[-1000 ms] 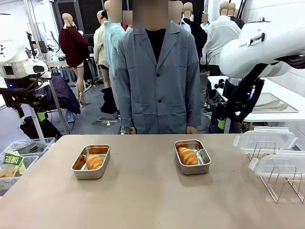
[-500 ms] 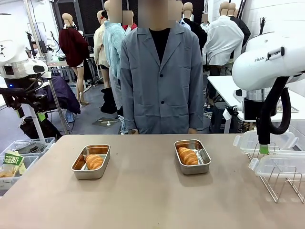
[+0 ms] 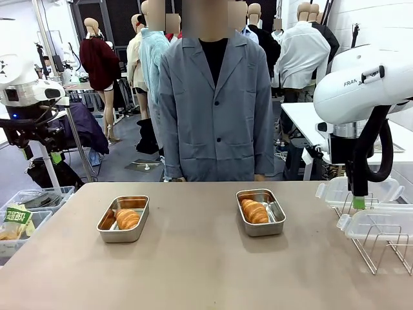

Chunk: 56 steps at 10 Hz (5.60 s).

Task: Place the bread in airtight containers.
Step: Pick up one Airtight Container lid and hand it to the human, then release when the human grabs the Airtight Container lid.

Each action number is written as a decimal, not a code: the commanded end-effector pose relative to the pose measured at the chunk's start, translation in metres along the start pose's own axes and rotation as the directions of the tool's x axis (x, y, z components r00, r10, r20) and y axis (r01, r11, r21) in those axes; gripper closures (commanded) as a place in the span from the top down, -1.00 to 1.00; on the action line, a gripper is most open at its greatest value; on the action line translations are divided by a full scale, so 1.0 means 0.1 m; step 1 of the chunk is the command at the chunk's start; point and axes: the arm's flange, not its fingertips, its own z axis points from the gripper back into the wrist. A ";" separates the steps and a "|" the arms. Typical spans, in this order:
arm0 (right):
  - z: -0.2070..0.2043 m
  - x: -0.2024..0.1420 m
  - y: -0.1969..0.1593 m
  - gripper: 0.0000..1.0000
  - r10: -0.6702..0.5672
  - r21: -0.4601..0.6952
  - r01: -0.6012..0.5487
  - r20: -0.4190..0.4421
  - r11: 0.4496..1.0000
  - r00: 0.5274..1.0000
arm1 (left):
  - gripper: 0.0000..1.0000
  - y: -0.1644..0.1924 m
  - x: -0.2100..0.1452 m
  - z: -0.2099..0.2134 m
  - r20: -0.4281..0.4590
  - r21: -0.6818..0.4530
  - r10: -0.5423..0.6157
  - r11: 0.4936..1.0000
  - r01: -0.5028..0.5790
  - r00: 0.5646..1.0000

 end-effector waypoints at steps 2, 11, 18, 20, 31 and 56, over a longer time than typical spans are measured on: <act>-0.11 -0.12 0.06 1.00 0.115 -0.057 -0.119 -0.068 0.991 0.991 | 0.63 -0.01 0.00 0.00 0.011 0.012 0.016 1.000 -0.017 1.000; -0.67 0.08 -0.05 0.60 -0.022 -0.129 0.004 -0.140 0.992 0.990 | 0.63 -0.01 0.00 0.00 0.011 0.012 0.016 1.000 -0.017 1.000; -0.59 0.06 -0.03 -1.00 -0.077 -0.188 0.046 -0.162 0.981 0.984 | 0.63 -0.01 0.00 0.00 0.011 0.012 0.016 1.000 -0.017 1.000; -0.51 0.05 0.02 -1.00 -0.071 -0.209 0.037 -0.158 0.977 0.985 | 0.63 -0.01 0.00 0.00 0.011 0.012 0.016 1.000 -0.017 1.000; 1.21 0.08 0.81 -1.00 0.436 -0.545 -0.273 0.193 0.793 0.879 | 0.63 -0.01 0.00 0.00 0.011 0.012 0.016 1.000 -0.017 1.000; 2.00 0.40 0.01 1.00 0.381 -0.181 -0.340 0.294 0.923 0.877 | 0.63 -0.01 0.00 0.00 0.011 0.012 0.016 1.000 -0.017 1.000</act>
